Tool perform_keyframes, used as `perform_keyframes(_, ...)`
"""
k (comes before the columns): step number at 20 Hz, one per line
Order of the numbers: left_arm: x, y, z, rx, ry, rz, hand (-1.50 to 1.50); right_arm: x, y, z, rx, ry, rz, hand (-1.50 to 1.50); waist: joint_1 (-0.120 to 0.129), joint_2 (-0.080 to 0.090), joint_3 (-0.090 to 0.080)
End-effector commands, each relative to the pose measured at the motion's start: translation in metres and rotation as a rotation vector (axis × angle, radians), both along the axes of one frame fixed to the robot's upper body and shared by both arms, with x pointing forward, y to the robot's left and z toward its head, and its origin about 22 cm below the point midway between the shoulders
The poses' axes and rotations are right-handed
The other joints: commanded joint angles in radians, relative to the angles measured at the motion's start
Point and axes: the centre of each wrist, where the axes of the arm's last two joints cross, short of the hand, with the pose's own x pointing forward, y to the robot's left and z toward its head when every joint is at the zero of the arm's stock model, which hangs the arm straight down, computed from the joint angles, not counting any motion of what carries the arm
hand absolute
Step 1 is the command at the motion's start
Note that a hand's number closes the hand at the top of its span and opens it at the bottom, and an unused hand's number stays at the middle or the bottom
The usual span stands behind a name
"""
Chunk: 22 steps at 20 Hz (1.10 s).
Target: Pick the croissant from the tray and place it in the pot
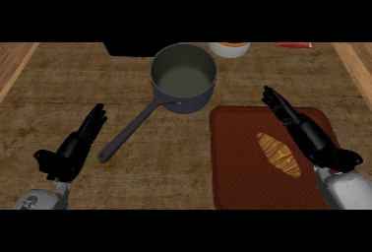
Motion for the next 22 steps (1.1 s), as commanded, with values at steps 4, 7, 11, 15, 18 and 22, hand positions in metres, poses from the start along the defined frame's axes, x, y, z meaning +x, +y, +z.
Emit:
perform_keyframes(4, -0.004, 0.004, -0.009, 0.034, 0.131, -0.006, 0.0, -0.012, -0.021, -0.016, -0.172, 0.136, 0.253, 1.5, -0.001, 0.014, 0.03)
perform_keyframes(7, -0.011, -0.007, -0.021, 0.032, 0.217, -0.022, 0.0, 0.021, -0.058, 0.065, -0.585, -0.262, 0.05, 1.5, -0.033, -0.018, 0.02)
perform_keyframes(11, -0.006, -0.016, -0.013, -0.003, 0.242, -0.021, 0.0, -0.016, -0.042, -0.027, 0.015, -0.373, -0.144, -1.5, -0.034, 0.012, 0.037)
perform_keyframes(15, 0.008, -0.021, -0.005, 0.04, 0.254, -0.035, 0.0, -0.042, -0.072, -0.037, 0.156, -0.424, -0.061, -1.5, -0.023, 0.011, 0.031)
perform_keyframes(18, 0.009, -0.042, 0.001, 0.017, 0.263, -0.048, 0.0, -0.058, -0.095, -0.005, 0.048, -0.387, -0.002, -1.5, -0.015, 0.01, 0.03)
perform_keyframes(22, -0.009, -0.025, -0.016, 0.033, 0.275, -0.038, 0.0, -0.052, -0.102, 0.047, -0.203, -0.178, 0.031, -1.5, -0.02, 0.006, 0.027)
